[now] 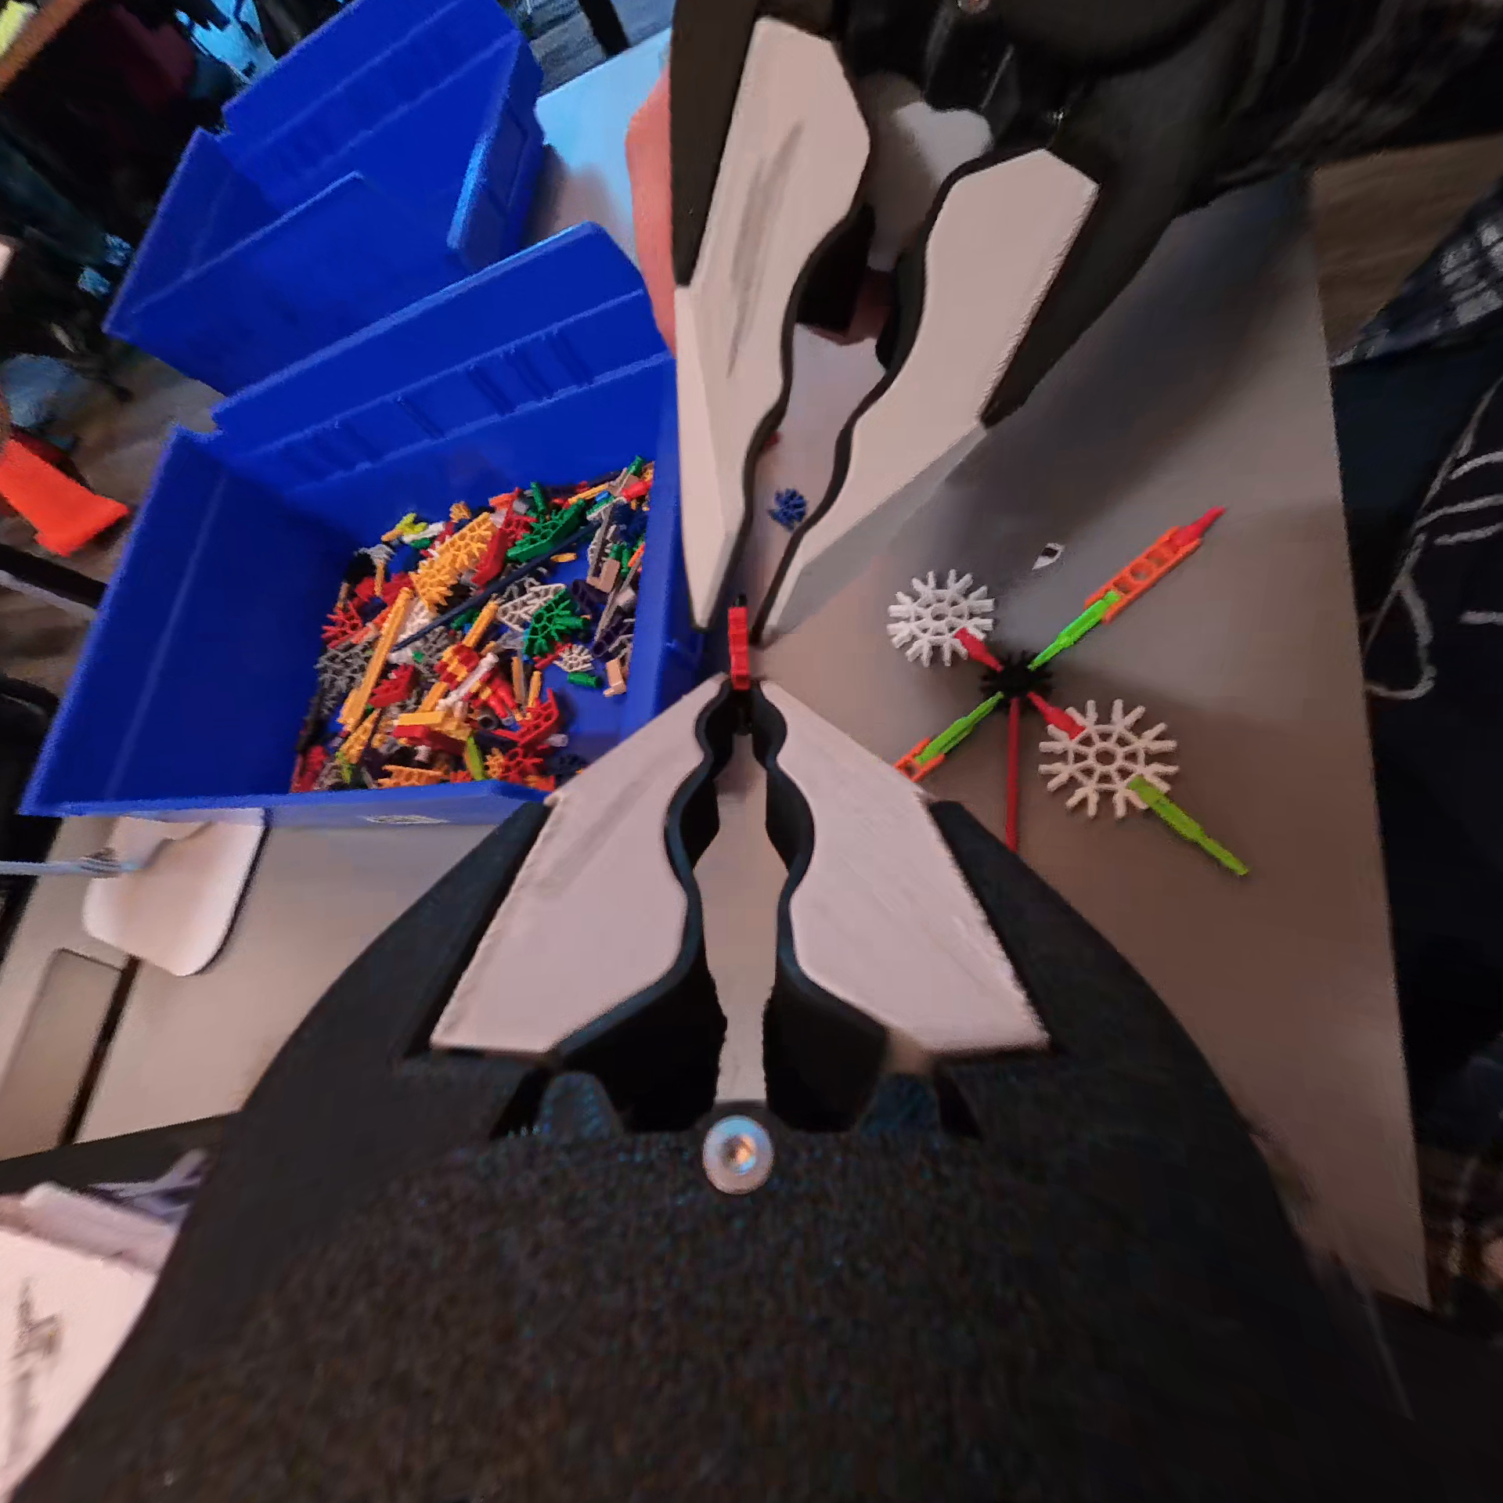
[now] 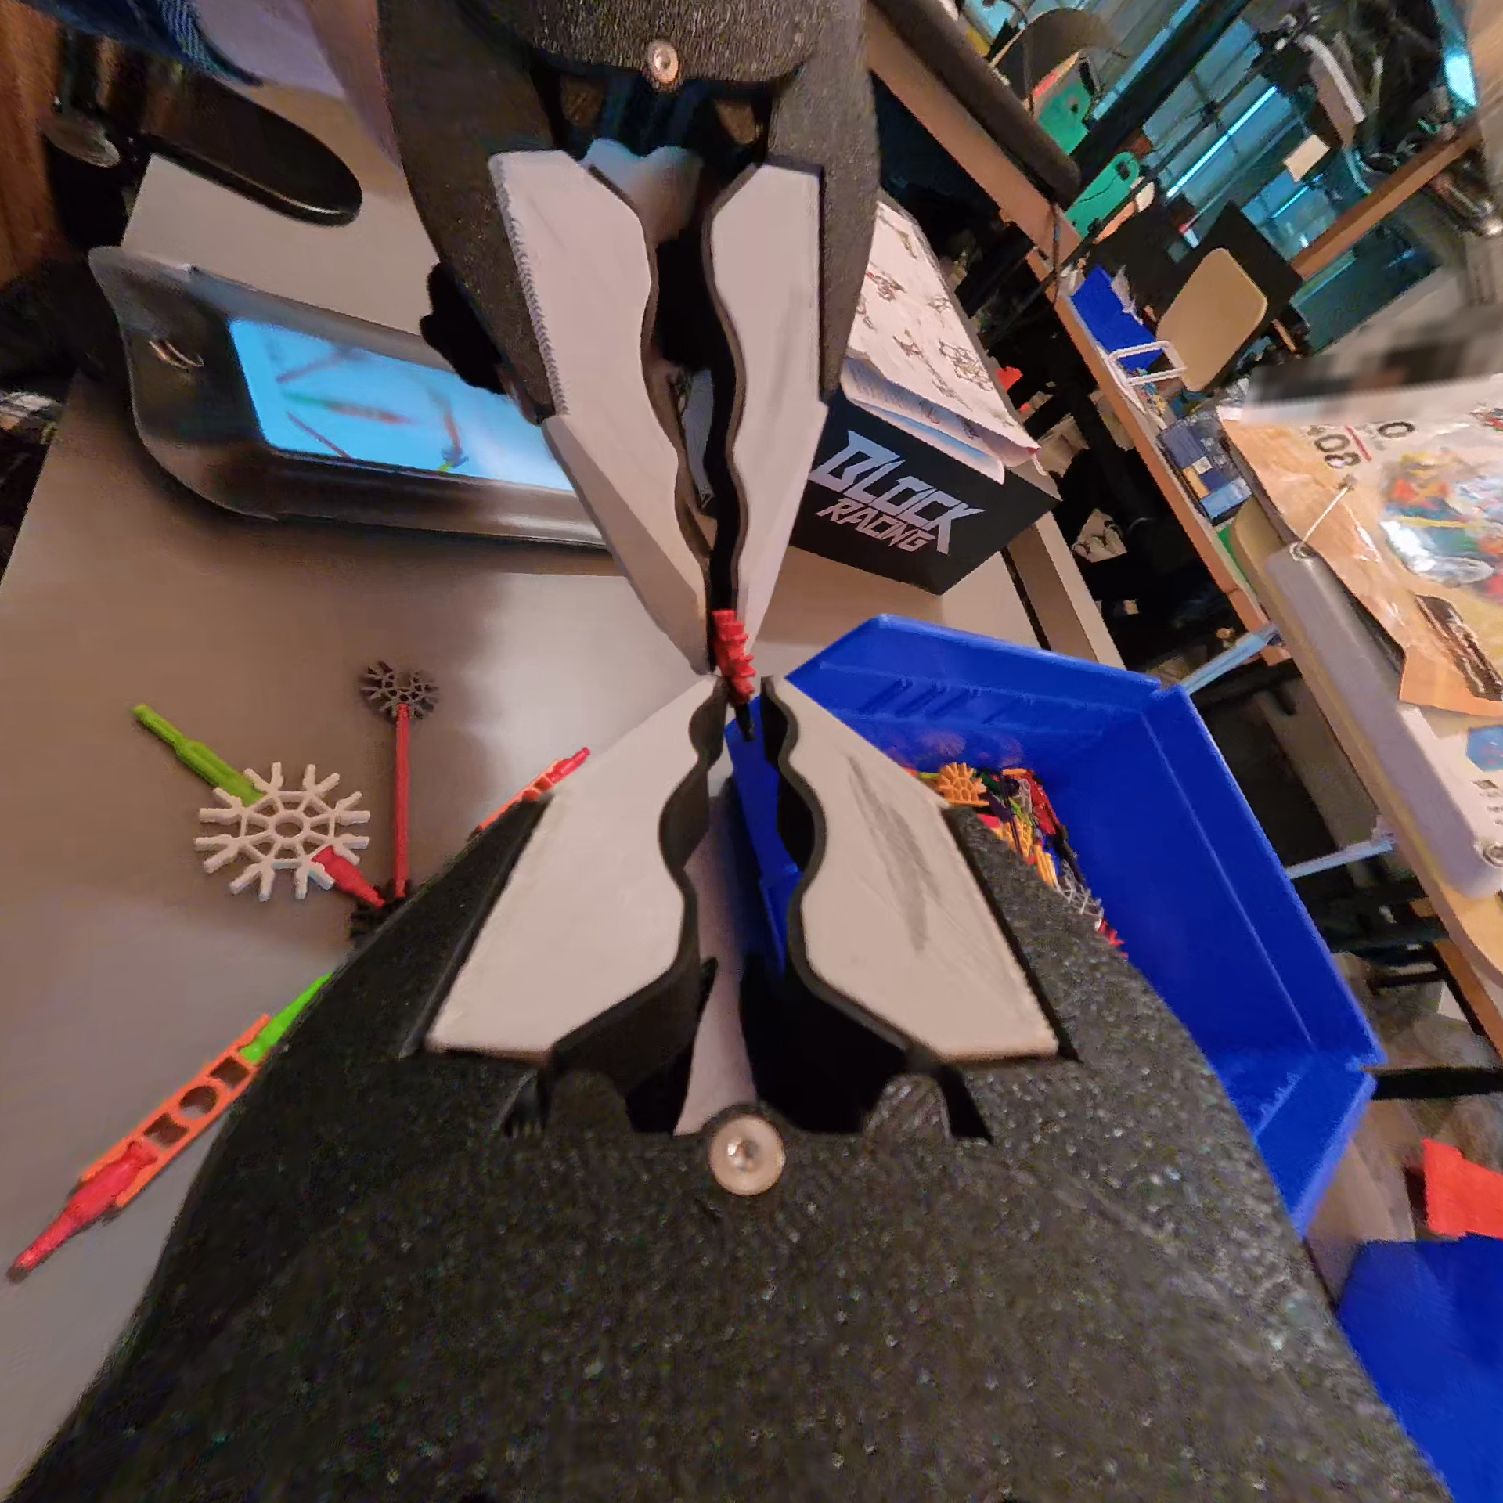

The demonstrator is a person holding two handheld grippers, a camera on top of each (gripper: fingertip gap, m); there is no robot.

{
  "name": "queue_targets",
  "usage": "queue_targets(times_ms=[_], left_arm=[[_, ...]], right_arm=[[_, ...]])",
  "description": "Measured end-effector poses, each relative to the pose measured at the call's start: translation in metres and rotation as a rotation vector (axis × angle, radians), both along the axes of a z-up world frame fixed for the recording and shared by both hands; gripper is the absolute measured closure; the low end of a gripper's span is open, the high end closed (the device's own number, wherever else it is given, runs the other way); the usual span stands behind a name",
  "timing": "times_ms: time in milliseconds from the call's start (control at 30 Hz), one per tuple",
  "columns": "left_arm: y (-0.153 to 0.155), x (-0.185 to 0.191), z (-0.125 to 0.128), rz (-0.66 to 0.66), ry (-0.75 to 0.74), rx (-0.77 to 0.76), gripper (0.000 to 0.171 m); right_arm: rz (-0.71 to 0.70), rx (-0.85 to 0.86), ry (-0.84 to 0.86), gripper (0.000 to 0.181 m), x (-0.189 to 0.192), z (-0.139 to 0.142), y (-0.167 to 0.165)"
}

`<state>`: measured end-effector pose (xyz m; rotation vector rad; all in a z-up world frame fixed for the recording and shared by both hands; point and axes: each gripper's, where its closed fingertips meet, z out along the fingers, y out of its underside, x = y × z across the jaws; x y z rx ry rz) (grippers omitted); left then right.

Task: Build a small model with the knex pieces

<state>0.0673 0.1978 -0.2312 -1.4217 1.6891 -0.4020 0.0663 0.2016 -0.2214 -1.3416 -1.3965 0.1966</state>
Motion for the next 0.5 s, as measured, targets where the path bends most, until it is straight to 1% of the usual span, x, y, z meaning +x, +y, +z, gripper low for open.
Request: queue_targets(times_ms=[100,300,433,500], left_arm=[[0.007,-0.007,0.006,0.006,0.05,0.09,0.171],[0.026,-0.023,0.034,0.054,0.089,0.228,0.17],[0.034,-0.037,0.048,0.1,0.071,0.251,0.167],[0.036,-0.044,0.05,0.124,0.061,0.244,0.159]], right_arm=[[0.012,0.008,-0.025,0.177,-0.005,0.004,0.005],[0.026,0.071,-0.027,0.178,-0.02,0.03,0.02],[0.024,0.109,-0.023,0.178,-0.029,0.042,0.026],[0.019,0.104,-0.027,0.178,-0.03,0.04,0.027]])
